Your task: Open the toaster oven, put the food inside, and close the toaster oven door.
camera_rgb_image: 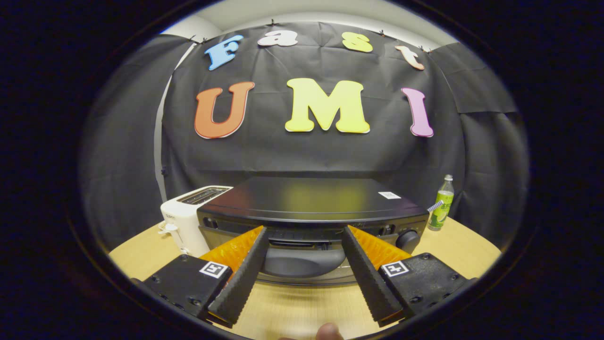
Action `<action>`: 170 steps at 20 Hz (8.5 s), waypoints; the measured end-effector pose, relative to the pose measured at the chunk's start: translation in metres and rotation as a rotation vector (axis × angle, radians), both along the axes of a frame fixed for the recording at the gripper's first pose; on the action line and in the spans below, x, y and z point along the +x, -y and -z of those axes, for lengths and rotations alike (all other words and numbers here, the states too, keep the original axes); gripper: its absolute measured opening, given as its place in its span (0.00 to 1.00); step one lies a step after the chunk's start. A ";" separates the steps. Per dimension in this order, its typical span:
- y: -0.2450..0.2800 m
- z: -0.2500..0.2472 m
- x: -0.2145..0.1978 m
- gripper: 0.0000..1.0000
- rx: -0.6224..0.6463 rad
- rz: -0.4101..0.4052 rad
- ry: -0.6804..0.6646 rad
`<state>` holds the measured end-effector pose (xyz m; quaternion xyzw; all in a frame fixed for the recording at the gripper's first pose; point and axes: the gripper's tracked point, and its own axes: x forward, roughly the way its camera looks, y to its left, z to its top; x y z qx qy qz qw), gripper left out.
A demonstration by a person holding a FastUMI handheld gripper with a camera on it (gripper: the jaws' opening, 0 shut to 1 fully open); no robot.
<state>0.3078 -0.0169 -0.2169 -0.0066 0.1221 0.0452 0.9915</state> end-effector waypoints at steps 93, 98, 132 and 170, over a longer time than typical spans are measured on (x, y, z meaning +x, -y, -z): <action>0.017 0.091 0.052 0.45 0.493 0.396 -0.338; 0.009 0.095 0.067 0.50 0.470 0.393 -0.285; -0.006 0.110 -0.152 1.00 0.104 -0.005 -0.429; -0.007 0.026 -0.077 1.00 0.031 0.023 -0.161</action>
